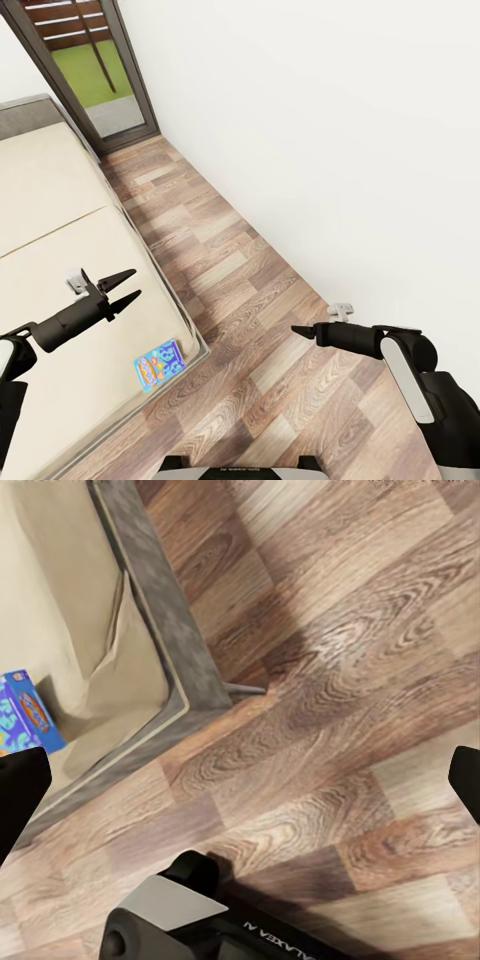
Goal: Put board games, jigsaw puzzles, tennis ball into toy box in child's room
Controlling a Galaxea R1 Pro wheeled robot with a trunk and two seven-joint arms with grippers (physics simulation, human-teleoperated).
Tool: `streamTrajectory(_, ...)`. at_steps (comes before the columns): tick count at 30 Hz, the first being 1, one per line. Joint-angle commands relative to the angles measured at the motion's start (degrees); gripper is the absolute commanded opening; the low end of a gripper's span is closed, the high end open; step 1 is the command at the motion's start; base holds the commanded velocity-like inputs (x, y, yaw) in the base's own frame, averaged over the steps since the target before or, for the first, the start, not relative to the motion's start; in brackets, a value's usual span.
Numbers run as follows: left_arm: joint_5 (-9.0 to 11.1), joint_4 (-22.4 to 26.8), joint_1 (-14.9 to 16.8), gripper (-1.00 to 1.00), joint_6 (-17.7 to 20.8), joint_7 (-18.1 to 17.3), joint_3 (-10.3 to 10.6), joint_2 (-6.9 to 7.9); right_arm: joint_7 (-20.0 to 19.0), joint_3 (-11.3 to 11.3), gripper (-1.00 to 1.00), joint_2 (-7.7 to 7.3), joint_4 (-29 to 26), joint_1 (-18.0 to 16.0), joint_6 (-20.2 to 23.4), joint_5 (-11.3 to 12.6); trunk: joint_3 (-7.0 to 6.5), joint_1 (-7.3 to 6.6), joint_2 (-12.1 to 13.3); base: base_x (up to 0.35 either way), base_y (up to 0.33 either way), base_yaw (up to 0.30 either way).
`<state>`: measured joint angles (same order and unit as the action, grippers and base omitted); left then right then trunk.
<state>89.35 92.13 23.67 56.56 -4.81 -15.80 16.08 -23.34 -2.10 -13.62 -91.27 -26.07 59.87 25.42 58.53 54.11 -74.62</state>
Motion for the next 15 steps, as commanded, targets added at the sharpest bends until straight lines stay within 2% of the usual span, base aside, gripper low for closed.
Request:
streamTrajectory(1,-0.5,0.0,0.1,1.00,0.2,-0.5,0.0,0.00,-0.6,0.0,1.00,0.01,0.0,0.0,0.1,-0.6,0.13,0.23,-0.4,0.000,0.000,0.000)
streamTrajectory(15,-0.5,-0.1,0.4,1.00,0.8,-0.4,0.4,0.20,-0.5,0.0,1.00,0.15,0.0,0.0,0.1,-0.6,1.42,3.30,-6.0,0.000,0.000,0.000)
